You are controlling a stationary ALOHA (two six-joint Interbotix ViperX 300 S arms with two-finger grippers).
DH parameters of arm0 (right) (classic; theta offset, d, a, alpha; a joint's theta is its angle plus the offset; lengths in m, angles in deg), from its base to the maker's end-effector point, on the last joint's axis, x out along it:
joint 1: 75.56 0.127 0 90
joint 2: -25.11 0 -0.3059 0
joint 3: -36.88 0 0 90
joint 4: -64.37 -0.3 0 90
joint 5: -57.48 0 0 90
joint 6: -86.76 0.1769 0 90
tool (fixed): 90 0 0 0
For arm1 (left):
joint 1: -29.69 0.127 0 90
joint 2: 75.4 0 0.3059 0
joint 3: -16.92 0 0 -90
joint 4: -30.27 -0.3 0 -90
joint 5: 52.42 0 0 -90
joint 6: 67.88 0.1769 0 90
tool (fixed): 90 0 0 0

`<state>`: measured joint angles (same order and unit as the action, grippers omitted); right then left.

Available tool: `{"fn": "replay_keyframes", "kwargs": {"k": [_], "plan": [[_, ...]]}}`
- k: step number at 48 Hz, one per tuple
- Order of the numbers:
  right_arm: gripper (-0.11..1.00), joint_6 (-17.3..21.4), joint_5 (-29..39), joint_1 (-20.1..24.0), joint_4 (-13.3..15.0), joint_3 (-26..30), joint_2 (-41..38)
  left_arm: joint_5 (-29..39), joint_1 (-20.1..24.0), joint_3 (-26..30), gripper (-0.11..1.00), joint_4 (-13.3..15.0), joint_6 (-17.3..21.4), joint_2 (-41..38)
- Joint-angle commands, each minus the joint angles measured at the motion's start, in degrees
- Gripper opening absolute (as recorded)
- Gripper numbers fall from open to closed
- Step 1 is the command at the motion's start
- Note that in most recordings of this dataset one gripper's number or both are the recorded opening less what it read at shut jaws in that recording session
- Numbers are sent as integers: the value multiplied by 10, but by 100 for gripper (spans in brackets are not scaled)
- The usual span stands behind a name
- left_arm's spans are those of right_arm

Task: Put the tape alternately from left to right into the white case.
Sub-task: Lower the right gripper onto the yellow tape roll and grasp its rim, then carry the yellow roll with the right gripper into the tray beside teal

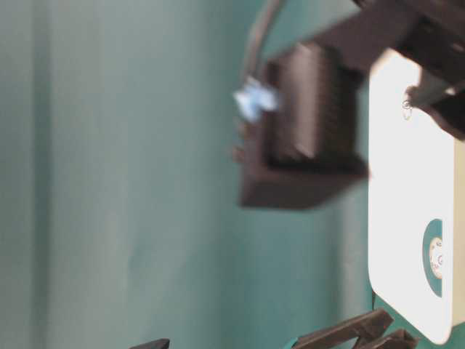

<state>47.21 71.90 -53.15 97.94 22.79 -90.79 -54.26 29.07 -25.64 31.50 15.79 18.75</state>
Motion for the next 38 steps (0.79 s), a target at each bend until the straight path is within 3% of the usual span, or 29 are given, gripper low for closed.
{"fn": "replay_keyframes", "kwargs": {"k": [1,18,38], "plan": [[27,1,-2,4,2,-5,49,-4,-2,5,72,0,-1,8],[27,2,19,-3,31,-18,83,-4,-2,4,72,1,-1,8],[27,0,98,-94,102,-15,122,-4,-4,-3,72,1,-1,8]]}}
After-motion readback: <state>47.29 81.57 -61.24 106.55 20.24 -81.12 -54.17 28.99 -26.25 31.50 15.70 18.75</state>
